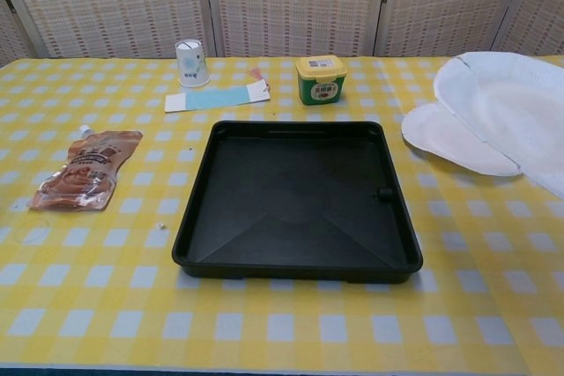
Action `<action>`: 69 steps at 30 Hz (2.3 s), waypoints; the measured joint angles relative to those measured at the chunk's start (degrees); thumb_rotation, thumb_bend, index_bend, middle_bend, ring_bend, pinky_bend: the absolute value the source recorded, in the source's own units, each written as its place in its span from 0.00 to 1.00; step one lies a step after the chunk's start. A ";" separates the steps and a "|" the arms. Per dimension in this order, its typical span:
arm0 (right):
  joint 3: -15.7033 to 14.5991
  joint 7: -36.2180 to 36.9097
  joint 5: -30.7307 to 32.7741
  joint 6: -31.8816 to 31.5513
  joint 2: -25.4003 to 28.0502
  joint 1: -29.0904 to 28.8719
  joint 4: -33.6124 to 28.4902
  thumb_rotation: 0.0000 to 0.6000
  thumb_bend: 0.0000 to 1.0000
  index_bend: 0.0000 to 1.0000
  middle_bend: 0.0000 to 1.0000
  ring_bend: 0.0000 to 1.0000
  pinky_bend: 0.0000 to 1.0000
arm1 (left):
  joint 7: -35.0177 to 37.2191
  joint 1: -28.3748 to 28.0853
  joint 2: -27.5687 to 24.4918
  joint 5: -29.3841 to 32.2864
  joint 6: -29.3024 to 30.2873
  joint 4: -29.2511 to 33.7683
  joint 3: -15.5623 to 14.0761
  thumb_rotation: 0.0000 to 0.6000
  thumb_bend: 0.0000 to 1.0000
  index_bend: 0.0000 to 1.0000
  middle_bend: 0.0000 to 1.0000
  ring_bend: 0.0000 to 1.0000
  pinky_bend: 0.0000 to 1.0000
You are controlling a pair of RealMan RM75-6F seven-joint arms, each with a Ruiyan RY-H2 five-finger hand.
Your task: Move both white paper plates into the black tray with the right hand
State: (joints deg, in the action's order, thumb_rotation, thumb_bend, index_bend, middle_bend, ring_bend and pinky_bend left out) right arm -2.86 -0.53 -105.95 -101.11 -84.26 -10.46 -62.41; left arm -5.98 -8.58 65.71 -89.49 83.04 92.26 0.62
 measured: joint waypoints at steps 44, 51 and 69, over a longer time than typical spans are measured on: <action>8.11 -8.22 11.04 42.59 -16.37 -29.89 -0.69 1.00 0.42 0.67 0.07 0.01 0.00 | 3.76 -0.27 -1.23 1.94 -0.69 -0.90 0.98 1.00 0.49 0.00 0.00 0.00 0.00; 8.31 -9.01 14.26 46.28 -15.72 -30.88 -2.52 1.00 0.42 0.21 0.00 0.00 0.00 | 4.08 -0.29 -1.38 1.80 -0.76 -0.94 0.89 1.00 0.49 0.00 0.00 0.00 0.00; 8.76 -15.67 20.06 50.46 -8.28 -32.30 -14.20 1.00 0.27 0.00 0.00 0.00 0.00 | 3.11 -0.53 -0.99 1.86 -1.13 -1.23 0.82 1.00 0.50 0.00 0.00 0.00 0.00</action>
State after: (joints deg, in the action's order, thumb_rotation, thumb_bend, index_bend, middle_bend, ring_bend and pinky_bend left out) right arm 5.90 -16.20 -85.89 -50.65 -92.55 -42.75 -76.61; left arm -2.86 -9.11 64.73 -87.63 81.91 91.03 1.44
